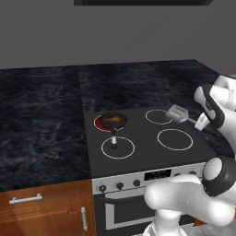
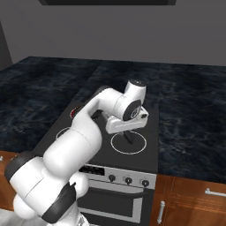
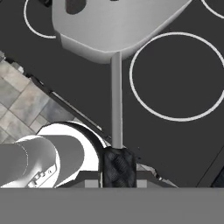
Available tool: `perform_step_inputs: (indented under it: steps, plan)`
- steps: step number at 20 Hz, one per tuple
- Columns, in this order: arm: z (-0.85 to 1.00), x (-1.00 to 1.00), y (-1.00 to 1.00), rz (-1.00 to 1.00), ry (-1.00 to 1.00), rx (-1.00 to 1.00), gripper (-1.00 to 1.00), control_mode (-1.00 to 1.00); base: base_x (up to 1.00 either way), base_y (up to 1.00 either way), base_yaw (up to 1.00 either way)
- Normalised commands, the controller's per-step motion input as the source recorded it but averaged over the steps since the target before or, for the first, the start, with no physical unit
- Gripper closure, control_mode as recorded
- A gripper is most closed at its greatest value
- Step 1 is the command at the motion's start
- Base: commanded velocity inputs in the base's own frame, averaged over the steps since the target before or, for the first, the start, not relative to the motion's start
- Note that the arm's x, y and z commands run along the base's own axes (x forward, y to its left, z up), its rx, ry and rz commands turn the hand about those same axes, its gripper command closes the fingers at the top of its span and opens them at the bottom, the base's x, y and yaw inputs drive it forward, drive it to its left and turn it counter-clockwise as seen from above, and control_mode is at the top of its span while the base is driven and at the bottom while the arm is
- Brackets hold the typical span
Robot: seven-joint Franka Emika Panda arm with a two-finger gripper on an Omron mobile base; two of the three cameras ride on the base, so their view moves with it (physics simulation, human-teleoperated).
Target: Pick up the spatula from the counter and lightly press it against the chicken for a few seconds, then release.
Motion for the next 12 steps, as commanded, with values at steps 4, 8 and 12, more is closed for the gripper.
perform_step_inputs:
  steps: [4,8,12]
  plan:
    - [0.0,0.0,0.29,0.05,0.02,0.0,1.0,-1.0,0.0,0.0,0.0]
    - [0.03,0.0,0.1,0.07,0.0,0.0,1.0,-1.0,0.0,0.0,0.0]
    - [0.0,0.0,0.19,0.08,0.0,0.0,1.0,-1.0,0.0,0.0,0.0]
